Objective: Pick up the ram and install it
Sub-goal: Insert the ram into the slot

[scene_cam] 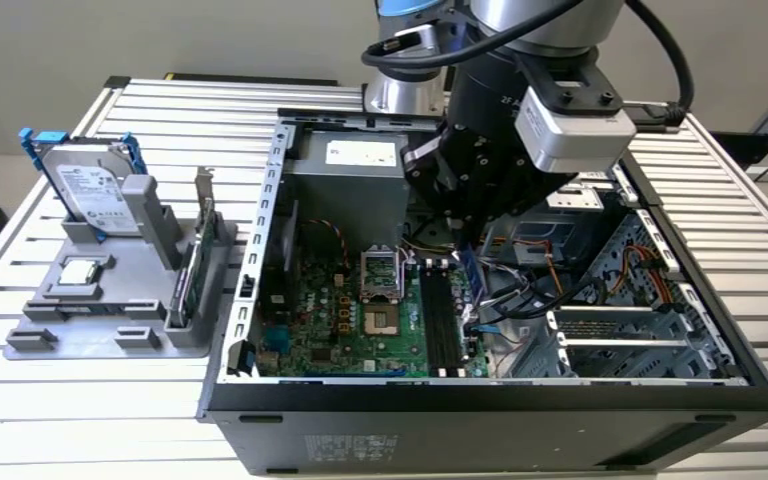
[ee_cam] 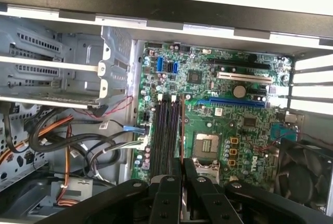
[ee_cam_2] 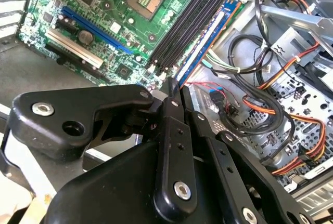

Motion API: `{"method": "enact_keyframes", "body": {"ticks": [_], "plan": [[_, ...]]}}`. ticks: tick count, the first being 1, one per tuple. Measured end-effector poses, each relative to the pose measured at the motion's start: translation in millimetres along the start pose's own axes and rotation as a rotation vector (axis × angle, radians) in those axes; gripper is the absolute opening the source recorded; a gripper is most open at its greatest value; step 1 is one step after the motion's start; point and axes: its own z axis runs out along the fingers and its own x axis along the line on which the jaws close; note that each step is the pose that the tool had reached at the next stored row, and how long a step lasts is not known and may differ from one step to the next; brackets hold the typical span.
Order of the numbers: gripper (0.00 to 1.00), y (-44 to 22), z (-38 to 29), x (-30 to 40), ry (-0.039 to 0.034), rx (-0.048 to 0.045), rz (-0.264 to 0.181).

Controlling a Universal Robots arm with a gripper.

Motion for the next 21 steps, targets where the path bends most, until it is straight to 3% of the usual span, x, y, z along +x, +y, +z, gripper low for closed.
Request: {"method": "enact_keyframes", "body": {"ticks": [21], "plan": [[0.00, -0.3, 7.6, 0.1, -0.0014, -0.0211, 0.000]]}}
